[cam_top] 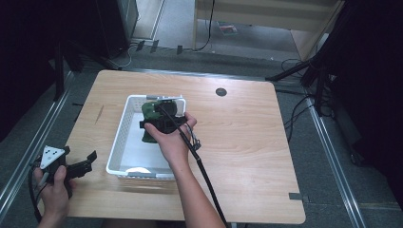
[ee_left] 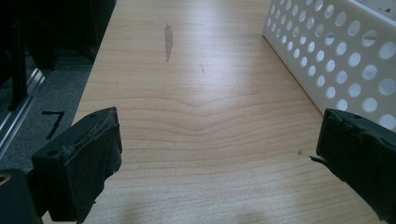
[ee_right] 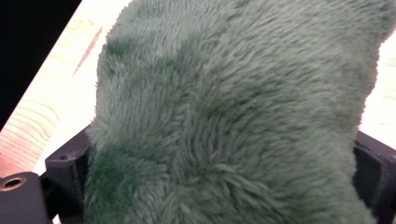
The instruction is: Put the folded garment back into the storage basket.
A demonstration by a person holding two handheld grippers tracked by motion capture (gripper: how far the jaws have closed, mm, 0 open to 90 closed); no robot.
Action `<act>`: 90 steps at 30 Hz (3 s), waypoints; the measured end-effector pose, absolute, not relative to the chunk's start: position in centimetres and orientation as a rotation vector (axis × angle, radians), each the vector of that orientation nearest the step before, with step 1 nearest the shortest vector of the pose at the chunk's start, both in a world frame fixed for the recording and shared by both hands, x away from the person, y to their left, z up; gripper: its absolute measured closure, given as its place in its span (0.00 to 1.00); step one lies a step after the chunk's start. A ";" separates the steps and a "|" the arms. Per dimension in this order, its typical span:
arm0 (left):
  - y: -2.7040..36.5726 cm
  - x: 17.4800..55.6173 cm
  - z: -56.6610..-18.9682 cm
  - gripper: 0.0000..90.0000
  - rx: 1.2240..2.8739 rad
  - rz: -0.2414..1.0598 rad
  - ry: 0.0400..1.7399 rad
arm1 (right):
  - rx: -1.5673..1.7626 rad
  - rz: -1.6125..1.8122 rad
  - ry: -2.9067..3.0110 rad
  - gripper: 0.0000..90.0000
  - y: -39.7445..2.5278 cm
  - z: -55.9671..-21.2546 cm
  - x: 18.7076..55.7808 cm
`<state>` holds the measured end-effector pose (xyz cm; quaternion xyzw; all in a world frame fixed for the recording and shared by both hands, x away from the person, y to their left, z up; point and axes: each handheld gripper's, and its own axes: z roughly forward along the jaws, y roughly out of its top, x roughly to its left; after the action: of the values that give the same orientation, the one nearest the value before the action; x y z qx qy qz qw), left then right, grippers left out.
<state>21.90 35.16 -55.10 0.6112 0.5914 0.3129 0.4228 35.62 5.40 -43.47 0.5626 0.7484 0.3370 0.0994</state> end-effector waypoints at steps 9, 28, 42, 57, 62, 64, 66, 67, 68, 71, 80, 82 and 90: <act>35.1 21.9 -55.1 0.01 1.526 0.785 1.481 | 1.697 0.959 2.233 0.07 8.2 -45.9 36.0; 35.1 22.0 -55.1 0.01 1.527 0.783 1.479 | 1.769 0.799 2.264 0.05 10.2 -49.8 37.3; 35.1 22.0 -55.1 0.01 1.530 0.780 1.479 | 1.688 0.859 2.220 0.00 9.7 -48.0 36.5; 35.1 22.0 -55.1 0.01 1.533 0.783 1.479 | 1.638 1.025 2.145 0.00 5.7 -44.0 34.8; 35.1 22.0 -55.1 0.01 1.537 0.785 1.480 | 1.656 1.048 2.098 0.00 3.3 -43.3 34.6; 35.1 22.0 -55.1 0.01 1.540 0.785 1.479 | 1.658 1.055 2.085 0.00 2.5 -43.1 34.5; 35.1 22.0 -55.1 0.01 1.541 0.786 1.479 | 1.666 1.056 2.061 0.00 1.3 -43.0 34.4; 35.1 22.0 -55.1 0.01 1.541 0.786 1.479 | 1.666 1.056 2.061 0.00 1.3 -43.0 34.4; 35.0 22.0 -55.1 0.01 1.541 0.786 1.479 | 1.667 1.054 2.056 0.00 0.9 -43.0 34.3; 35.0 22.0 -55.1 0.01 1.541 0.786 1.479 | 1.690 1.051 2.030 0.00 -0.7 -43.2 34.2; 35.0 22.0 -55.1 0.01 1.548 0.788 1.478 | 1.700 1.042 1.994 0.00 -3.9 -43.7 33.6; 35.0 22.0 -55.1 0.01 1.550 0.789 1.477 | 1.707 1.043 1.989 0.00 -4.3 -43.7 33.5; 35.0 22.0 -55.1 0.01 1.551 0.788 1.478 | 1.729 1.029 1.962 0.00 -6.7 -44.5 33.1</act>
<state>22.01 35.00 -55.10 0.6177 0.5886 0.3140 0.4164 33.06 -6.66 -44.52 0.6067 0.6887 0.3611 0.1649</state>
